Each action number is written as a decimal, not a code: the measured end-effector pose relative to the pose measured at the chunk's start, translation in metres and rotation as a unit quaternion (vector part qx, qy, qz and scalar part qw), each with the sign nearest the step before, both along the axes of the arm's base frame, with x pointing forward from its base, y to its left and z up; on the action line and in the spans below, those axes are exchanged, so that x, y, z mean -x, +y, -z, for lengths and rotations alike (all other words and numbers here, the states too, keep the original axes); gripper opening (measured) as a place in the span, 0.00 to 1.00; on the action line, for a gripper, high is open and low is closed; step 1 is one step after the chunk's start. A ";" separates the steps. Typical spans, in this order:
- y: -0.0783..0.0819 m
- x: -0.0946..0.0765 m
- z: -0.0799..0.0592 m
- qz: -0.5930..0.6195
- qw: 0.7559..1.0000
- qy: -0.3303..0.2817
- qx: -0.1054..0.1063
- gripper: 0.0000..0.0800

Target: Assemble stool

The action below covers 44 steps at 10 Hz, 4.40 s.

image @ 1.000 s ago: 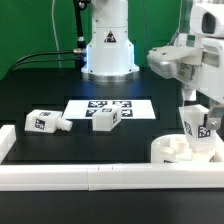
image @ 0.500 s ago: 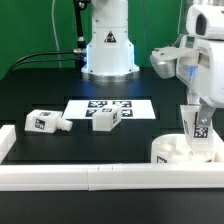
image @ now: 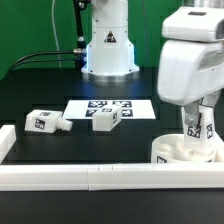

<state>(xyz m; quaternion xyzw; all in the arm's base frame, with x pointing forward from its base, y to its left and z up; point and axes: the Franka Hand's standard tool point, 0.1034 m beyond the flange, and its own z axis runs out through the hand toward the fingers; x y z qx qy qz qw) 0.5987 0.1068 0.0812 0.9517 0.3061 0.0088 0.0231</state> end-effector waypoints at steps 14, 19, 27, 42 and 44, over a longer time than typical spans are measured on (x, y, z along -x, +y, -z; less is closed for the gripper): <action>0.007 0.002 0.001 0.674 0.734 -0.001 -0.083 0.42; 0.019 0.006 0.004 0.847 0.521 0.008 -0.100 0.42; 0.025 0.007 0.005 0.961 0.250 0.059 -0.105 0.42; 0.025 -0.002 -0.028 0.491 0.865 0.027 -0.099 0.81; 0.025 -0.002 -0.027 0.422 0.901 0.023 -0.097 0.81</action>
Offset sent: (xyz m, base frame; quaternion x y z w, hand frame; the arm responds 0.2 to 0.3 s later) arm 0.0000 0.0000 0.0000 0.0000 0.0000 0.1296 0.9916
